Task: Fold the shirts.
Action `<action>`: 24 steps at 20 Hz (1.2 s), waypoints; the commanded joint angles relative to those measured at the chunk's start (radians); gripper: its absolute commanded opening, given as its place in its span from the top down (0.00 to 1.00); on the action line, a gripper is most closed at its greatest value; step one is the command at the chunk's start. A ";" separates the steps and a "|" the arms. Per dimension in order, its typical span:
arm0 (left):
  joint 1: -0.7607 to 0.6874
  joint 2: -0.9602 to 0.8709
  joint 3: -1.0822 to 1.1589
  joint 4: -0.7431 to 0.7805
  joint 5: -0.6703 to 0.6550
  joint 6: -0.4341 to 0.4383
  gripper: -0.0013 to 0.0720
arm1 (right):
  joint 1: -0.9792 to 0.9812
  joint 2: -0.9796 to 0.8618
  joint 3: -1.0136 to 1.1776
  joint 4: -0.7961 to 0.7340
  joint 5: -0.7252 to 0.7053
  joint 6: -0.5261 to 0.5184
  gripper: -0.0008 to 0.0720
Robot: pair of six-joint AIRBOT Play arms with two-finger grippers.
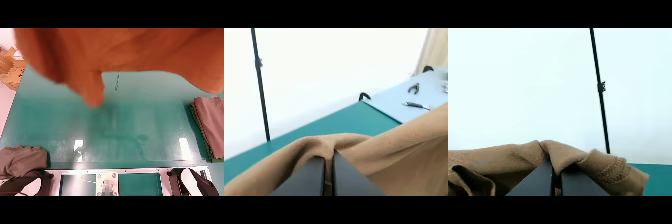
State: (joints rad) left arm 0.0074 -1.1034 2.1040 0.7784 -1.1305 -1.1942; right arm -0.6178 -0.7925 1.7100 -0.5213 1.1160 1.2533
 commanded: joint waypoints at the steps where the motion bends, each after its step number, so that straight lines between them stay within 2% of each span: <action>1: 0.001 0.027 -0.004 0.054 -0.047 0.017 0.95 | -0.021 0.030 -0.043 -0.039 0.036 0.004 0.97; 4: 0.001 0.000 -0.159 0.054 -0.080 0.019 0.95 | 0.015 0.030 -0.269 -0.037 0.060 -0.002 0.97; 6: 0.001 -0.047 -0.301 0.053 -0.081 0.039 0.95 | 0.087 0.019 -0.486 -0.038 0.031 -0.053 0.97; 9: -0.010 -0.187 -0.507 0.051 -0.019 0.101 0.95 | 0.230 -0.079 -0.820 -0.039 -0.174 -0.131 0.97; 11: -0.046 -0.331 -0.613 0.050 0.113 0.143 0.95 | 0.308 -0.234 -0.938 -0.037 -0.362 -0.171 0.97; 14: -0.105 -0.580 -0.619 0.016 0.317 0.182 0.95 | 0.353 -0.537 -0.879 -0.010 -0.503 -0.207 0.97; 16: -0.110 -0.680 -0.568 -0.060 0.395 0.182 0.95 | 0.353 -0.697 -0.764 0.013 -0.498 -0.222 0.97; 18: -0.107 -0.721 -0.516 -0.071 0.398 0.181 0.94 | 0.352 -0.803 -0.647 0.012 -0.458 -0.222 0.97; 19: -0.103 -0.719 -0.504 -0.066 0.393 0.181 0.91 | 0.348 -0.829 -0.600 0.012 -0.426 -0.222 0.87; 20: -0.090 -0.717 -0.475 -0.062 0.356 0.181 0.47 | 0.334 -0.835 -0.565 0.006 -0.397 -0.222 0.67; 21: -0.070 -0.714 -0.441 -0.051 0.308 0.170 0.23 | 0.311 -0.832 -0.532 -0.004 -0.354 -0.222 0.57; 24: 0.037 -0.709 -0.298 -0.008 0.023 0.116 0.24 | 0.172 -0.788 -0.475 -0.051 -0.142 -0.214 0.58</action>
State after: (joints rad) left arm -0.0235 -1.8004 1.7031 0.7425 -0.8986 -1.0344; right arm -0.3573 -1.5776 1.1694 -0.5415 0.8005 1.0370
